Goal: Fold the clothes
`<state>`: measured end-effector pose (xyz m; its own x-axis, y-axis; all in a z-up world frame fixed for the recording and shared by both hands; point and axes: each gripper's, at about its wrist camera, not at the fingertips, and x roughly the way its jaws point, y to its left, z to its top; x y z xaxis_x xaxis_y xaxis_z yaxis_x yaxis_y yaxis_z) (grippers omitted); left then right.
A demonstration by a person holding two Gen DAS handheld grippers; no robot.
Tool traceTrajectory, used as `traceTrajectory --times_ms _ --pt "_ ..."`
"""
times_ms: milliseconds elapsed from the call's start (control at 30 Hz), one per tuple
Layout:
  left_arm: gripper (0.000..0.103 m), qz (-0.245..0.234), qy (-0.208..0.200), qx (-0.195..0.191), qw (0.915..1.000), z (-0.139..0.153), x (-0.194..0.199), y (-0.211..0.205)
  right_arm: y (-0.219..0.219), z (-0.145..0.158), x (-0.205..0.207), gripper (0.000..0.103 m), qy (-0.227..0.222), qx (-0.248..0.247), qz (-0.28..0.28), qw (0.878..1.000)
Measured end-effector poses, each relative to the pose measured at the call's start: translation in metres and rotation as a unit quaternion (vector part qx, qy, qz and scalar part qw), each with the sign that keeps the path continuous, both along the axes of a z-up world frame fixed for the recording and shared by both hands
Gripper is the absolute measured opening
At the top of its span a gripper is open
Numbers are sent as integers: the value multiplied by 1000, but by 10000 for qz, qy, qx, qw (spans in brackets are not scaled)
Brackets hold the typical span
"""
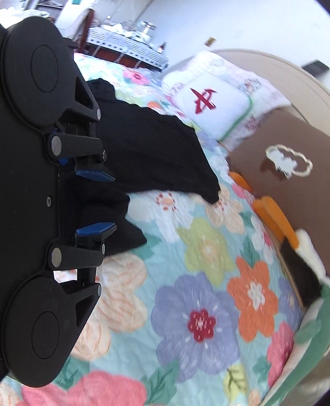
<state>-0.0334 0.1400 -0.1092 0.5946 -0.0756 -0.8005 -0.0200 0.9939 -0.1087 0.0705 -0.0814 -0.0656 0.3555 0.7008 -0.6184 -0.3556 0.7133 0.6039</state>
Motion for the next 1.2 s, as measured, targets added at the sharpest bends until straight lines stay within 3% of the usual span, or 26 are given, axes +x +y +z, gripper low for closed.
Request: traceTrajectory --times_ms 133,233,467,567,667,733,767,800,833,933,1000,1067,1200 --pt "39 266 -27 -82 9996 -1 -2 12 -7 3 3 43 -231 -411 -333 9983" --pt "38 277 -61 -162 9995 -2 -4 17 -9 0 5 47 -362 -923 -587 9933" --pt "37 263 -71 -104 9996 -2 -3 17 -37 -14 17 48 65 -811 -1387 9870" --pt "37 305 -85 -173 9993 -3 -3 20 -30 -20 17 49 253 -546 -1174 9913" --pt "37 297 -114 -161 9994 -4 -3 20 -15 -28 14 57 499 -233 -761 9956" --pt "39 269 -147 -123 9995 -5 -3 18 1 -35 13 56 416 -334 -537 9971" --pt "39 240 -164 -104 9995 -5 -2 18 13 -39 12 50 281 -629 -311 9971" --pt "40 222 -171 -73 9996 -5 -2 17 27 -44 12 17 145 -1041 17 9945" --pt "41 197 -176 -43 9996 -4 -1 15 37 -45 10 6 -62 -1342 241 9906" --pt "44 109 -266 -93 9995 -2 -4 16 38 -30 6 5 -614 -1368 126 9886" --pt "53 106 -322 -315 9989 -2 -6 21 24 -12 7 5 -1005 -1541 -317 9824" --pt "54 133 -325 -468 9983 -2 -5 25 5 4 11 5 -1369 -1796 -835 9706" --pt "54 88 -236 -435 9987 0 -3 24 -40 22 21 5 -1478 -1924 -1672 9556"
